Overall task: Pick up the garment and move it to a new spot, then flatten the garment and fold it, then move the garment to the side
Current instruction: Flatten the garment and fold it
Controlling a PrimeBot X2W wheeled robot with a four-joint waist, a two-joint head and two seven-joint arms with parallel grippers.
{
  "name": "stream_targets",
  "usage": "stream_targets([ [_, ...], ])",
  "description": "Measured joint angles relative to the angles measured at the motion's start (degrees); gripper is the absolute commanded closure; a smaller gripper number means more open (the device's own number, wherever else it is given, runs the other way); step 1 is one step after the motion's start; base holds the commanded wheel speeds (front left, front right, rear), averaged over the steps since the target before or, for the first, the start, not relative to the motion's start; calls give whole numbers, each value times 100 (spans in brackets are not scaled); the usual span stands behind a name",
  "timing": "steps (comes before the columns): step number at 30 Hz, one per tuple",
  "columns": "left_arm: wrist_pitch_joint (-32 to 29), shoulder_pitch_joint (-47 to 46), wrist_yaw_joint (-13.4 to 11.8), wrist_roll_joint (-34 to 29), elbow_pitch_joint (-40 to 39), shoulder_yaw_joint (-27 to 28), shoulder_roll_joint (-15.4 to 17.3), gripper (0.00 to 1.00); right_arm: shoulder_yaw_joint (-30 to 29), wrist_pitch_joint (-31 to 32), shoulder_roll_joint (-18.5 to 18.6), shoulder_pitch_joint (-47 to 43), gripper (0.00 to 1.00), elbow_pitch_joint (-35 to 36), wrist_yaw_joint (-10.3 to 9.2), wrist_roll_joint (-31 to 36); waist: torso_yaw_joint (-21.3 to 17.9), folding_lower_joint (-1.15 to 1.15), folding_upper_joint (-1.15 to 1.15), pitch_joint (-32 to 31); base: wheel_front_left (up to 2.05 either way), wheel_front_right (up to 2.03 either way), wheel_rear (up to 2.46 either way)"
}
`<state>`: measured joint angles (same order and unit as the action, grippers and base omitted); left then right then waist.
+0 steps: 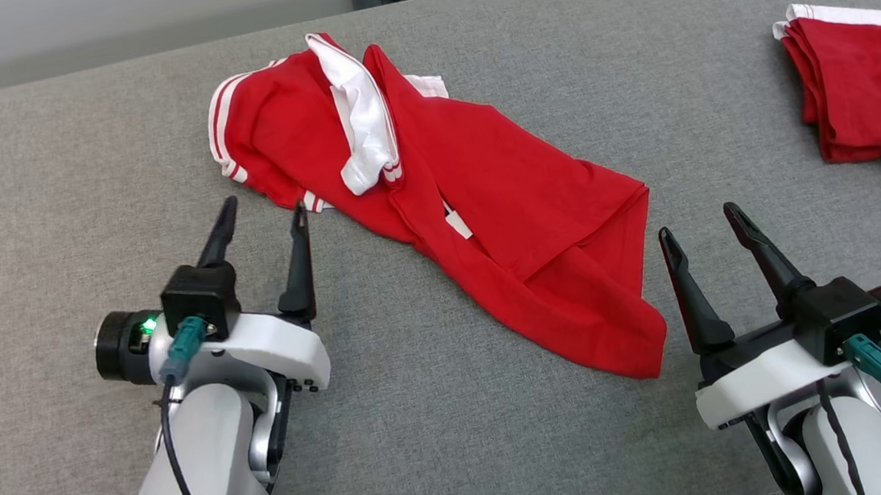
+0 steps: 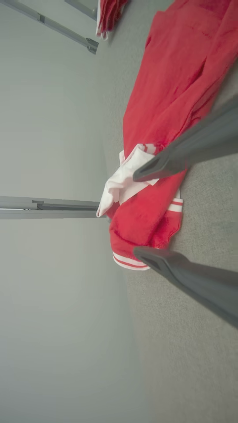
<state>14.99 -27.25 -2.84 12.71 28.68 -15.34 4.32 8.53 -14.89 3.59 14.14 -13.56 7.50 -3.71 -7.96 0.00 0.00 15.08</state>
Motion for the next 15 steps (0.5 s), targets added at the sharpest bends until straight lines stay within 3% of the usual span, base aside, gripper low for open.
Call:
stream_targets([
  [8, 0, -324, 133, -567, 361, -386, -38, 0, 101, 0, -5, 42, 0, -2, 0, -12, -140, 0, 0, 123, 0, 0, 0],
  [15, 0, -930, 171, -901, 1262, -813, -104, 0, 157, 0, -22, 125, 0, -20, 0, -83, -426, 0, 0, 290, 0, 0, 0],
])
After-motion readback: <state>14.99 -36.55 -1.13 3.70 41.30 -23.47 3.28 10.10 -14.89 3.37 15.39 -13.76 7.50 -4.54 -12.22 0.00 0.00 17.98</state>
